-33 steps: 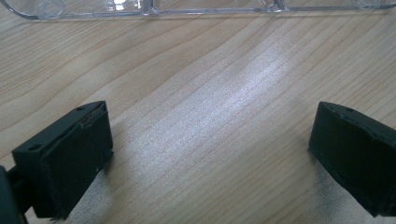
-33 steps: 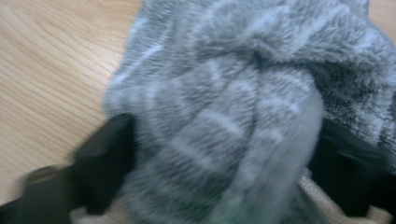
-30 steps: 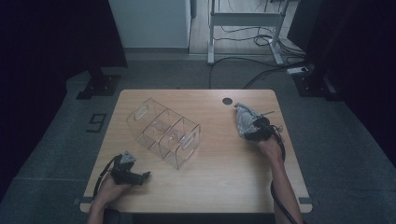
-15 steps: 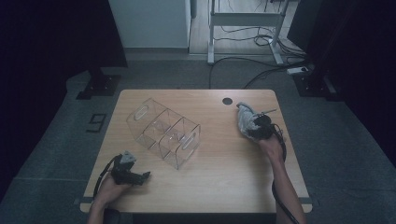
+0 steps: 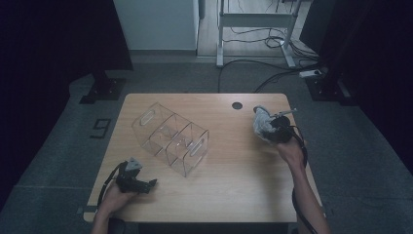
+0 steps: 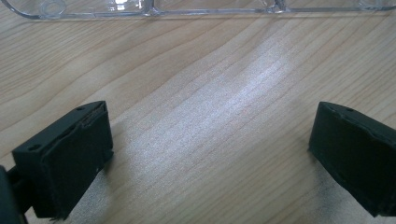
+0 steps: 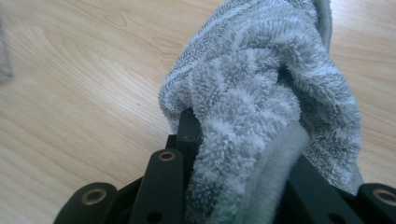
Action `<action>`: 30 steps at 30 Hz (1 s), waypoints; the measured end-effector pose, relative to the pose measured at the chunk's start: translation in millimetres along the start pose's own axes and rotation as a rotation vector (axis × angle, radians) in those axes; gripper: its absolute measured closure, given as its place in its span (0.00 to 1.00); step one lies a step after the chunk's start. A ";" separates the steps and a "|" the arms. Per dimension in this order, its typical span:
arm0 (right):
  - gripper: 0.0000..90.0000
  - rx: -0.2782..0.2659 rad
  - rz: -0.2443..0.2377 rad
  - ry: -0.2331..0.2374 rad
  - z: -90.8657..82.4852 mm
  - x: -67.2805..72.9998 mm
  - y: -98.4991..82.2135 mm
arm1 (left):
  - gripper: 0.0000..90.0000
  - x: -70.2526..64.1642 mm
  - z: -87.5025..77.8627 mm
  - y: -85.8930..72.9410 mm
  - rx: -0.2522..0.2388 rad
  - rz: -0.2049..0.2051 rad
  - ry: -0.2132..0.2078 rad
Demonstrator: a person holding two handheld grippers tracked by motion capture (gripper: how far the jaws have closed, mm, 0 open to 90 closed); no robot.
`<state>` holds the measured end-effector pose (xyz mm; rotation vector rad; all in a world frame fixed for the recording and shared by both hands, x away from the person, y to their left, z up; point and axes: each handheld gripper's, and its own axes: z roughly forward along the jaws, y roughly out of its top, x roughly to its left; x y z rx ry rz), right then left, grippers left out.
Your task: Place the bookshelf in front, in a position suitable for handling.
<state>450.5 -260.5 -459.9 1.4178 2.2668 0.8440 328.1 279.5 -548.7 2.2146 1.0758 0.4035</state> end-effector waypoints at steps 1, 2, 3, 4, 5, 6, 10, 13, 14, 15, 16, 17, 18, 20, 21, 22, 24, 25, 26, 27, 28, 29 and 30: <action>0.81 -0.001 -0.001 0.001 -2.5 0.8 0.8 | 0.00 0.0 0.0 0.0 0.000 0.000 0.000; 0.81 -0.005 -0.008 -0.002 -5.7 2.1 1.7 | 0.00 -0.1 0.0 0.0 0.000 -0.001 0.001; 0.81 -0.005 -0.008 -0.002 -5.7 2.1 1.7 | 0.00 -0.1 0.0 0.0 0.000 -0.001 0.001; 0.81 -0.008 -0.013 0.001 -12.5 5.5 3.7 | 0.00 -0.1 0.1 0.0 0.000 -0.001 0.001; 0.81 -0.008 -0.013 0.001 -12.5 5.5 3.7 | 0.00 -0.2 0.1 0.1 0.000 -0.001 0.001; 0.81 -0.006 -0.025 -0.003 -17.4 7.9 5.2 | 0.00 -0.2 0.1 0.1 0.000 -0.001 0.002; 0.81 -0.009 -0.031 -0.001 -27.7 12.6 7.3 | 0.00 -0.2 0.1 0.1 0.000 -0.002 0.002; 0.81 -0.006 -0.046 0.004 -34.9 16.8 6.7 | 0.00 -0.2 0.1 0.1 0.000 -0.002 0.002; 0.81 -0.004 -0.049 0.005 -37.3 18.5 6.0 | 0.00 -0.2 0.1 0.1 0.000 -0.002 0.002; 0.81 -0.004 -0.054 0.004 -39.0 19.9 5.3 | 0.00 -0.3 0.1 0.1 0.000 -0.002 0.002; 0.81 -0.004 -0.054 0.004 -39.0 19.9 5.3 | 0.00 -0.3 0.1 0.1 0.000 -0.002 0.002; 0.81 -0.004 -0.058 0.008 -44.6 22.7 2.6 | 0.00 -0.3 0.1 0.1 0.000 -0.002 0.002; 0.81 -0.002 -0.060 0.012 -47.4 23.9 1.1 | 0.00 -0.3 0.1 0.1 0.000 -0.003 0.002; 0.81 -0.008 -0.065 0.014 -53.4 26.5 -2.6 | 0.00 -0.3 0.2 0.2 0.000 -0.003 0.003; 0.81 -0.008 -0.065 0.014 -53.4 26.5 -2.6 | 0.00 -0.3 0.2 0.2 0.000 -0.003 0.003; 0.81 -0.013 -0.068 0.022 -59.9 29.5 -6.9 | 0.00 -0.5 0.2 0.2 0.000 -0.004 0.002; 0.81 -0.013 -0.075 0.021 -66.4 33.5 -11.1 | 0.00 -0.5 0.2 0.2 0.000 -0.004 0.003; 0.81 -0.016 -0.077 0.019 -68.9 35.0 -12.6 | 0.00 -0.4 0.2 0.3 0.000 -0.003 0.004; 0.81 -0.016 -0.077 0.019 -68.9 35.0 -12.6 | 0.00 -0.4 0.2 0.3 0.000 -0.003 0.004; 0.81 -0.024 -0.083 0.021 -76.5 39.2 -17.0 | 0.00 -0.4 0.3 0.3 0.000 -0.003 0.003; 0.81 -0.028 -0.083 0.022 -79.8 41.1 -18.9 | 0.00 -0.5 0.3 0.2 -0.001 -0.003 0.004; 0.81 -0.029 -0.085 0.022 -82.9 43.0 -20.9 | 0.00 -0.5 0.3 0.2 0.000 -0.004 0.004; 0.81 -0.033 -0.090 0.021 -86.0 44.8 -23.0 | 0.00 -0.4 0.2 0.3 0.000 -0.002 0.003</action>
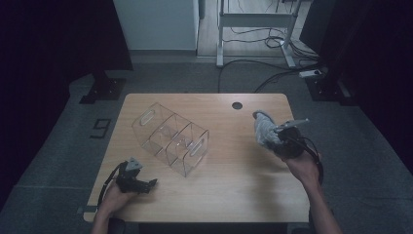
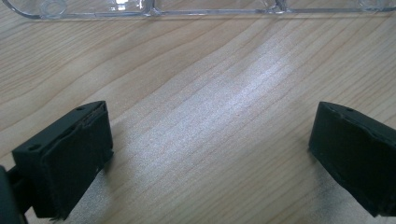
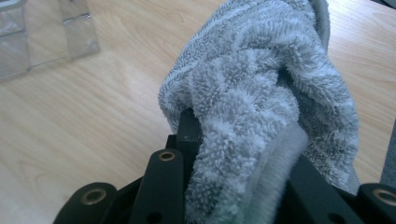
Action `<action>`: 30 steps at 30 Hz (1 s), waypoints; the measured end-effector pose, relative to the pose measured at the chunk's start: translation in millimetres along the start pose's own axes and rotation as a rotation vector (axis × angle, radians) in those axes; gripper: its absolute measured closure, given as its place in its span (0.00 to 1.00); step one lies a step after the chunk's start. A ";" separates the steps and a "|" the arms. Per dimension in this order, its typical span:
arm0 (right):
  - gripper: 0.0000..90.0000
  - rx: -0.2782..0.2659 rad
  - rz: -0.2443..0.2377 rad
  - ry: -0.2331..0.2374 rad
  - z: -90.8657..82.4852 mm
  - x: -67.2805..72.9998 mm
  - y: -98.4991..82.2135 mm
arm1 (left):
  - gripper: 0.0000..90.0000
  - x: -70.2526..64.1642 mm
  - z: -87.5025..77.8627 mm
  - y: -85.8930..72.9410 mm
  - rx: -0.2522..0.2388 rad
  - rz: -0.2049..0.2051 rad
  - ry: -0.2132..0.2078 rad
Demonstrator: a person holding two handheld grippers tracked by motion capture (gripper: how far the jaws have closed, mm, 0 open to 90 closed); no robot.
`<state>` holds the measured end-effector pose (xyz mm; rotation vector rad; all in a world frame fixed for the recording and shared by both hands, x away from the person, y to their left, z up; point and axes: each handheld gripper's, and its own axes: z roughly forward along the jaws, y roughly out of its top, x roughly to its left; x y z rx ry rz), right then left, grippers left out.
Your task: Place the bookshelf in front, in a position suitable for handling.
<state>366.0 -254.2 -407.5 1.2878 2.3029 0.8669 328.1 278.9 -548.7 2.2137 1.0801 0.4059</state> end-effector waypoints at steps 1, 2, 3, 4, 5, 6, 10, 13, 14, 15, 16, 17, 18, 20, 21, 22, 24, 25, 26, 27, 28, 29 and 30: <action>0.81 -0.002 0.000 0.001 -3.0 2.0 -2.0 | 0.00 0.0 0.0 0.0 -0.001 0.000 0.001; 0.81 -0.002 -0.001 0.001 -5.8 4.1 -4.2 | 0.00 0.0 0.0 0.0 -0.001 -0.001 0.000; 0.81 -0.002 -0.001 0.001 -5.8 4.1 -4.2 | 0.00 0.0 0.0 0.0 -0.001 -0.001 0.000; 0.81 0.000 -0.006 -0.001 -8.0 5.4 -5.9 | 0.00 0.0 0.0 0.0 -0.001 0.000 0.000; 0.81 -0.002 -0.010 -0.004 -11.9 7.9 -9.6 | 0.00 -0.1 0.1 0.0 -0.002 -0.002 0.001; 0.81 -0.002 -0.009 -0.002 -16.7 10.2 -14.1 | 0.00 0.0 0.1 0.0 -0.001 -0.001 0.000; 0.81 -0.007 -0.012 0.002 -24.3 13.5 -22.6 | 0.00 -0.1 0.2 0.1 0.000 -0.002 0.000; 0.81 0.003 -0.017 0.001 -31.8 17.4 -31.0 | 0.00 -0.2 0.4 0.3 -0.001 -0.004 0.000; 0.81 0.001 -0.014 0.000 -37.5 19.3 -36.3 | 0.00 -0.3 0.4 0.4 -0.001 -0.004 0.000; 0.81 0.001 -0.014 0.000 -37.5 19.3 -36.3 | 0.00 -0.3 0.4 0.4 -0.001 -0.004 0.000; 0.81 -0.001 -0.013 -0.007 -42.8 20.9 -41.7 | 0.00 -0.4 0.5 0.6 -0.001 -0.004 0.000; 0.81 -0.001 -0.012 -0.009 -44.9 21.6 -44.5 | 0.00 -0.4 0.5 0.6 -0.001 -0.004 0.000; 0.81 -0.003 -0.011 -0.011 -46.8 22.5 -47.4 | 0.00 -0.5 0.7 0.7 -0.001 -0.004 0.000; 0.81 -0.002 -0.009 -0.011 -49.6 24.5 -53.3 | 0.00 -0.5 0.7 0.7 -0.001 -0.004 0.000; 0.81 -0.002 -0.007 -0.012 -50.3 25.4 -55.5 | 0.00 -0.5 0.7 0.8 -0.001 -0.004 -0.001; 0.81 -0.005 -0.004 -0.010 -50.9 27.1 -59.3 | 0.00 -0.4 0.9 1.0 -0.001 -0.002 -0.002; 0.81 0.007 -0.016 -0.015 -49.6 30.7 -65.4 | 0.00 -0.2 1.2 1.4 0.000 0.000 -0.004; 0.81 0.012 -0.019 -0.021 -48.4 32.1 -67.8 | 0.00 -0.1 1.4 1.7 0.001 0.002 -0.004; 0.81 0.018 -0.021 -0.026 -45.5 33.8 -71.8 | 0.00 -0.1 1.5 1.8 0.001 0.002 -0.003; 0.80 0.021 -0.020 -0.026 -42.8 34.6 -75.0 | 0.00 0.0 1.5 1.8 0.001 0.002 -0.004; 0.80 0.021 -0.020 -0.026 -42.8 34.6 -75.0 | 0.00 0.0 1.5 1.8 0.001 0.002 -0.004; 0.80 0.027 -0.017 -0.022 -39.5 34.9 -78.1 | 0.00 0.0 1.5 1.8 0.001 0.003 -0.004; 0.80 0.026 0.005 -0.012 -32.0 35.2 -84.7 | 0.00 0.0 1.5 1.8 0.001 0.003 -0.004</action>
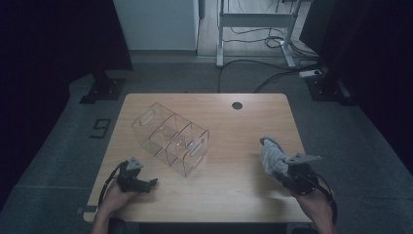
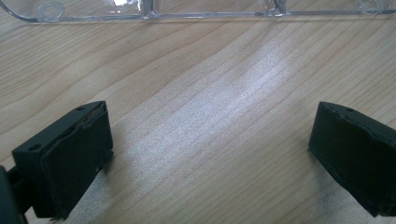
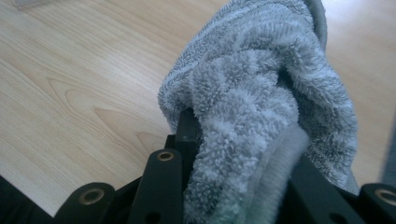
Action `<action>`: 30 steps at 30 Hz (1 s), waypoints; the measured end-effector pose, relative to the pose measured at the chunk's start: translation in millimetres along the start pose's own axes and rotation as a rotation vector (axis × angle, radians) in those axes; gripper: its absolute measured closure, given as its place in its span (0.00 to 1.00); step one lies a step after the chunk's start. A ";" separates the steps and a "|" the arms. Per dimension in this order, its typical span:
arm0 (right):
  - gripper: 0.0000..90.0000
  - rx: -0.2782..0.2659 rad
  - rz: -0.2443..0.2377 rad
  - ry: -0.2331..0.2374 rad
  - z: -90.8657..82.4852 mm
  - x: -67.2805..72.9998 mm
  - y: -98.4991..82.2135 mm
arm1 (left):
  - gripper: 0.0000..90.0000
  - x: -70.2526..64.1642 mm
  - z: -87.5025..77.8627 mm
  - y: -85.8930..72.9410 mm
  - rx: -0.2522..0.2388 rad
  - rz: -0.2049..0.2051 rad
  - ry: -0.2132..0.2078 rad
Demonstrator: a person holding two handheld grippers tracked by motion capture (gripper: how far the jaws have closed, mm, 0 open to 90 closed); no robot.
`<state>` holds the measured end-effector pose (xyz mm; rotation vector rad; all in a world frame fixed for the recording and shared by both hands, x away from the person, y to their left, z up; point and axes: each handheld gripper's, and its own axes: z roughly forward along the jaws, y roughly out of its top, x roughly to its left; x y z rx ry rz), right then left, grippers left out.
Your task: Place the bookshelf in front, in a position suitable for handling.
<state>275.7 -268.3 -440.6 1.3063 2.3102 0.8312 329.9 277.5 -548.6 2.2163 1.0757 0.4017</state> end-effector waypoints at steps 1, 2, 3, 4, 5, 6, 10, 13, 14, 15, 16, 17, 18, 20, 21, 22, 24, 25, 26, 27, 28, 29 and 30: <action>0.80 0.004 0.008 0.005 4.5 0.3 -3.3 | 0.00 0.0 0.0 0.0 0.000 0.000 0.000; 0.80 0.011 0.008 0.003 9.2 1.1 -6.6 | 0.00 0.0 0.0 0.0 0.000 0.000 0.000; 0.80 0.011 0.008 0.003 9.2 1.1 -6.6 | 0.00 0.0 0.0 0.0 0.000 0.000 0.000; 0.80 0.026 0.009 0.003 18.0 3.0 -13.2 | 0.00 -0.1 0.0 0.0 0.000 0.000 0.001; 0.80 0.026 0.009 0.003 18.0 3.0 -13.2 | 0.00 -0.1 0.0 0.0 0.000 0.000 0.001; 0.79 0.032 0.015 0.012 25.6 5.0 -19.3 | 0.00 0.0 -0.1 0.0 0.000 0.000 0.000; 0.77 0.052 0.009 0.020 38.4 9.7 -28.6 | 0.00 0.0 -0.1 0.0 0.000 0.000 0.000; 0.73 0.070 0.006 0.025 43.8 12.0 -32.3 | 0.00 -0.3 0.0 0.0 -0.001 -0.003 0.000; 0.67 0.087 0.004 0.021 48.3 13.8 -35.7 | 0.00 -0.3 0.0 0.0 -0.001 -0.003 0.001; 0.64 0.093 0.004 0.019 49.3 14.3 -36.5 | 0.00 -0.3 -0.1 0.0 0.001 -0.002 0.001; 0.60 0.105 -0.002 0.010 52.3 15.4 -38.7 | 0.00 -0.3 -0.1 0.0 0.001 -0.002 0.001; 0.60 0.105 -0.002 0.010 52.3 15.4 -38.7 | 0.00 -0.3 -0.1 0.0 0.001 -0.002 0.001; 0.51 0.124 -0.016 -0.005 56.2 16.7 -41.7 | 0.00 -0.3 -0.1 0.0 0.000 -0.002 0.001; 0.46 0.137 -0.019 -0.004 58.4 17.3 -44.2 | 0.00 -0.4 -0.1 -0.1 0.001 -0.002 0.002; 0.46 0.137 -0.019 -0.004 58.4 17.3 -44.2 | 0.00 -0.4 -0.1 -0.1 0.001 -0.002 0.002; 0.41 0.135 -0.008 -0.002 58.5 17.4 -46.1 | 0.00 -0.5 -0.2 -0.1 0.001 -0.003 0.002; 0.39 0.139 0.006 0.011 57.8 16.4 -47.8 | 0.00 -0.6 -0.2 -0.1 0.001 -0.004 0.002; 0.37 0.137 0.011 0.018 57.2 15.8 -48.6 | 0.00 -0.7 -0.2 -0.2 0.001 -0.004 0.003; 0.36 0.136 0.015 0.022 55.8 15.4 -49.1 | 0.00 -0.7 -0.2 -0.2 0.001 -0.004 0.003; 0.36 0.136 0.015 0.022 55.8 15.4 -49.1 | 0.00 -0.7 -0.3 -0.2 0.001 -0.004 0.002; 0.33 0.126 0.025 0.022 51.9 14.4 -49.3 | 0.00 -0.7 -0.3 -0.2 0.001 -0.004 0.003; 0.32 0.117 0.028 0.020 49.5 13.8 -49.0 | 0.00 -0.7 -0.3 -0.2 0.001 -0.004 0.003; 0.32 0.111 0.030 0.015 46.8 13.4 -48.3 | 0.00 -0.8 -0.2 -0.2 -0.001 -0.006 0.002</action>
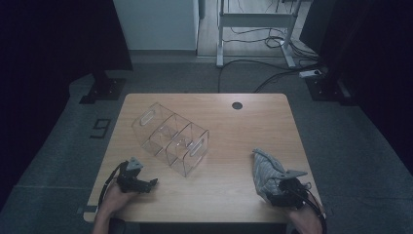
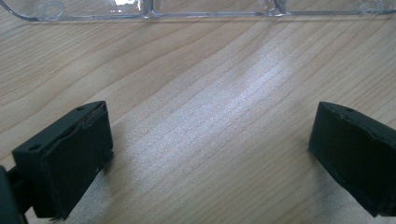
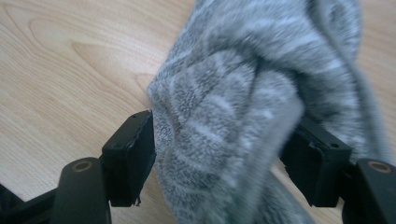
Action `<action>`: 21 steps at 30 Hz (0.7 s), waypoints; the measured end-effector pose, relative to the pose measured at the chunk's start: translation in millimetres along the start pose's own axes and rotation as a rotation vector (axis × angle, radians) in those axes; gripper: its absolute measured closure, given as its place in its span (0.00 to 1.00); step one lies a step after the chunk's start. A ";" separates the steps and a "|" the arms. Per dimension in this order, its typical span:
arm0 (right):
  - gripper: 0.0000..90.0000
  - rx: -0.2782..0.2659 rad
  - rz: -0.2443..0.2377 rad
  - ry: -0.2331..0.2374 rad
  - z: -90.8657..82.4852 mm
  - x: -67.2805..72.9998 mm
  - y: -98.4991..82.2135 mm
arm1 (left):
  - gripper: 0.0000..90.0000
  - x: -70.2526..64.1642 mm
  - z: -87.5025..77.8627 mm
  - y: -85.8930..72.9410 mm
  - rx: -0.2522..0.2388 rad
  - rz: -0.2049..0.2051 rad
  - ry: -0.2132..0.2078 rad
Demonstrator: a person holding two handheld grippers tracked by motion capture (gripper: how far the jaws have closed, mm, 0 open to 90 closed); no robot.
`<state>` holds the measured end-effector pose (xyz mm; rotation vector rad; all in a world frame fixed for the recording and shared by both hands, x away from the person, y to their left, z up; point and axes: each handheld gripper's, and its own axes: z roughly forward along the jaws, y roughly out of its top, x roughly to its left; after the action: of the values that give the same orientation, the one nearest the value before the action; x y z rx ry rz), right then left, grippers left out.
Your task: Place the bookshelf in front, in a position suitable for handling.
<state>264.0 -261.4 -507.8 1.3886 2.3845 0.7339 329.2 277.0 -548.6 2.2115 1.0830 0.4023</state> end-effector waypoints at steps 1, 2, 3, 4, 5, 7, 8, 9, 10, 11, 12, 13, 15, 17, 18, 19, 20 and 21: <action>0.32 -0.008 -0.001 -0.006 -2.9 -0.6 0.8 | 0.00 0.0 0.0 0.0 0.000 0.000 0.000; 0.31 -0.018 -0.001 -0.014 -5.8 -1.3 1.8 | 0.00 0.1 -0.4 0.0 0.003 0.001 -0.002; 0.30 -0.027 -0.004 -0.015 -8.4 -2.3 2.8 | 0.00 0.1 -0.4 0.0 0.003 0.001 -0.002; 0.30 -0.036 -0.001 -0.014 -10.6 -2.8 3.9 | 0.00 0.0 -0.8 0.5 0.011 0.003 -0.003; 0.30 -0.036 -0.001 -0.014 -10.6 -2.8 3.9 | 0.00 0.0 -0.8 0.5 0.011 0.003 -0.003; 0.29 -0.055 -0.004 -0.010 -14.1 -3.4 6.2 | 0.01 0.6 -1.9 1.5 0.026 0.008 -0.007; 0.28 -0.068 -0.011 -0.011 -16.9 -2.8 8.9 | 0.02 2.6 -4.8 2.5 0.045 0.007 -0.014; 0.28 -0.068 -0.011 -0.011 -16.9 -2.8 8.9 | 0.02 2.6 -4.8 2.5 0.045 0.007 -0.014; 0.28 -0.076 -0.022 -0.013 -18.9 -1.9 11.5 | 0.02 4.3 -8.1 4.2 0.043 0.001 -0.021; 0.28 -0.076 -0.022 -0.013 -18.9 -1.9 11.5 | 0.01 4.3 -8.1 4.2 0.043 0.001 -0.021; 0.27 -0.086 -0.024 -0.002 -20.4 -1.1 13.9 | 0.01 5.9 -14.1 7.8 0.009 -0.016 -0.048; 0.27 -0.086 -0.024 -0.002 -20.4 -1.1 13.9 | 0.02 5.9 -14.1 7.8 0.009 -0.016 -0.048; 0.27 -0.100 -0.024 0.010 -22.0 -0.1 16.5 | 0.04 5.1 -21.3 13.6 -0.039 -0.025 -0.066; 0.27 -0.108 -0.024 0.027 -23.5 1.0 19.2 | 0.09 2.5 -28.3 20.9 -0.080 -0.016 -0.081; 0.27 -0.113 -0.022 0.036 -24.0 1.5 20.7 | 0.09 -0.1 -32.2 25.8 -0.101 -0.008 -0.090; 0.27 -0.120 -0.024 0.045 -24.6 2.1 22.4 | 0.14 -2.0 -34.0 28.9 -0.112 -0.004 -0.093; 0.27 -0.120 -0.024 0.056 -24.9 3.3 25.1 | 0.18 -7.1 -36.8 37.5 -0.121 0.010 -0.099; 0.26 -0.127 -0.017 0.063 -25.1 4.2 26.5 | 0.20 -9.8 -37.4 41.7 -0.125 0.025 -0.100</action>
<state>269.0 -254.0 -472.1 1.3102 2.3481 0.9203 328.6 265.3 -493.0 2.1134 0.9523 0.3558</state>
